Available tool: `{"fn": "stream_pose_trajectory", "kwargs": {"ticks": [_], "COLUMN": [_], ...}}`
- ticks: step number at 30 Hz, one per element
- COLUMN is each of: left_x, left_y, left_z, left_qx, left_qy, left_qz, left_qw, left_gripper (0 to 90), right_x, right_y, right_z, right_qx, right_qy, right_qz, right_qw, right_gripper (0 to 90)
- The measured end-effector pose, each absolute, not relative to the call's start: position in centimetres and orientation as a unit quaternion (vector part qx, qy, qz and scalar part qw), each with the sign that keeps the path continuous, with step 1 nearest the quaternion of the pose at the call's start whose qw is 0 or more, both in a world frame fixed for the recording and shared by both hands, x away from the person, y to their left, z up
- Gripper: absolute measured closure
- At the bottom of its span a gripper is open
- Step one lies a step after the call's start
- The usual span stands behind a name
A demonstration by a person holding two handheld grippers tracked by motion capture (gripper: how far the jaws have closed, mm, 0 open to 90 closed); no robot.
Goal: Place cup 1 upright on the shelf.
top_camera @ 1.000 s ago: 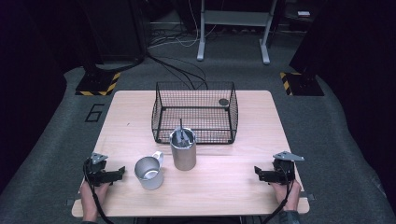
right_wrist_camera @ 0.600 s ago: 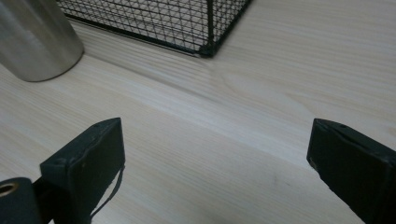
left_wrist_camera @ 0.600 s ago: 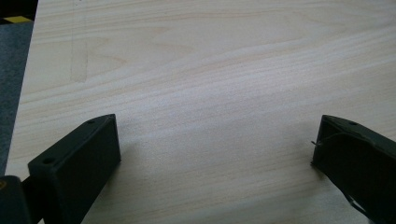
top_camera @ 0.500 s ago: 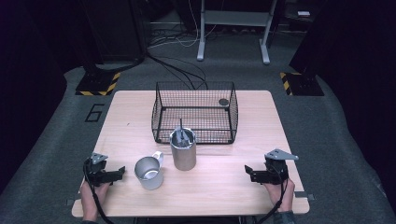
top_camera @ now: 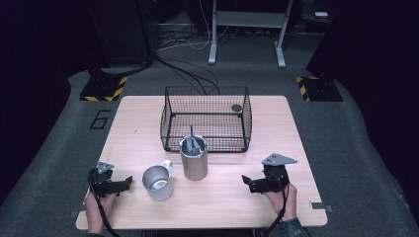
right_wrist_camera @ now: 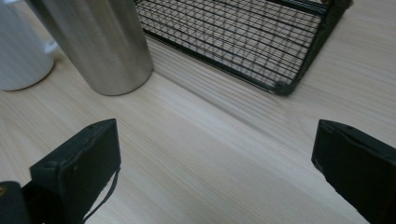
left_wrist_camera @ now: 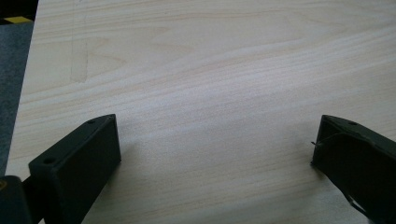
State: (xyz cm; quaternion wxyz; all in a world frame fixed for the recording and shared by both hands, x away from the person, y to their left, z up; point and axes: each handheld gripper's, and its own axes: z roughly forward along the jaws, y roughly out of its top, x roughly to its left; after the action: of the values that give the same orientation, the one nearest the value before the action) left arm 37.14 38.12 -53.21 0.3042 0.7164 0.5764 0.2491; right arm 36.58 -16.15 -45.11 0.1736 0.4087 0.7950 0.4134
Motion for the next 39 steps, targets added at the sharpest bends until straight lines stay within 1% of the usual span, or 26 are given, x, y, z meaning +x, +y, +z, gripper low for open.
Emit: {"fn": "stream_pose_trajectory", "kwargs": {"ticks": [12,26,39], "left_x": [37.1,37.1,37.2], "left_y": [38.1,38.1,38.0], "left_z": [-53.2,-53.2,-53.3], "left_qx": [0.715,0.717,0.715], "left_qy": [0.576,0.574,0.574], "left_qz": [0.25,0.25,0.251], "left_qw": [0.307,0.307,0.311], "left_gripper": [0.8,0.8,1.0], "right_x": [37.5,39.0,40.3], "right_y": [-12.4,-8.2,-5.1], "right_z": [-43.6,-41.1,-40.0], "right_qx": [0.361,0.3,0.282], "right_qy": [0.818,0.848,0.862], "right_qz": [0.424,0.417,0.407], "right_qw": [0.145,0.131,0.114], "right_gripper": [0.0,0.0,0.0]}}
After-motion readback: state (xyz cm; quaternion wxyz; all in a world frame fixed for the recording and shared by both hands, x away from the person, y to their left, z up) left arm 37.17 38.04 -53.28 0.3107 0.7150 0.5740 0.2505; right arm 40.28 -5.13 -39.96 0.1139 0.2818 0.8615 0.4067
